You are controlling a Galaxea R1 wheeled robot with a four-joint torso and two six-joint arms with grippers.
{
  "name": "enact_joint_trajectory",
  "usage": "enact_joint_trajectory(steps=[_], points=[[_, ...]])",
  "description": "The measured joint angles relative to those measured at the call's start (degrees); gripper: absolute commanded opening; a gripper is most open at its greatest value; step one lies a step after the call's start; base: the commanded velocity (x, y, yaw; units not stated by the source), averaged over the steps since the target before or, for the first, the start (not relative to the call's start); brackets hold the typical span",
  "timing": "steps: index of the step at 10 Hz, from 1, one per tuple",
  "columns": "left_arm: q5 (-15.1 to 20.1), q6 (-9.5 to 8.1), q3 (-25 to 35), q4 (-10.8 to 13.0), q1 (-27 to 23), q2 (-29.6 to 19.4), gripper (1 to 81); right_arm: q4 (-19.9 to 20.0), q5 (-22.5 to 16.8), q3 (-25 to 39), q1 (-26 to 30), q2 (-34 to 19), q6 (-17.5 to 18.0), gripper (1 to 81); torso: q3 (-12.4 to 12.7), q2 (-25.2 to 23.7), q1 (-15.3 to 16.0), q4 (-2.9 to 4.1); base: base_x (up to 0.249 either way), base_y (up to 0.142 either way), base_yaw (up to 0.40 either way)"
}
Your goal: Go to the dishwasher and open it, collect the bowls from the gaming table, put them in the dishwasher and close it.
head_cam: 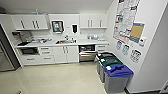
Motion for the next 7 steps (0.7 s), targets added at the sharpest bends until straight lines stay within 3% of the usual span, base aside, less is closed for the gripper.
enact_joint_trajectory(steps=[7], points=[[0.00, 0.00, 0.00, 0.00, 0.02, -0.04, 1.0, -0.22, -0.02, 0.00, -0.05, 0.00, 0.00, 1.0, 0.00, 0.00, 0.00, 0.00, 0.146, 0.000, 0.000]])
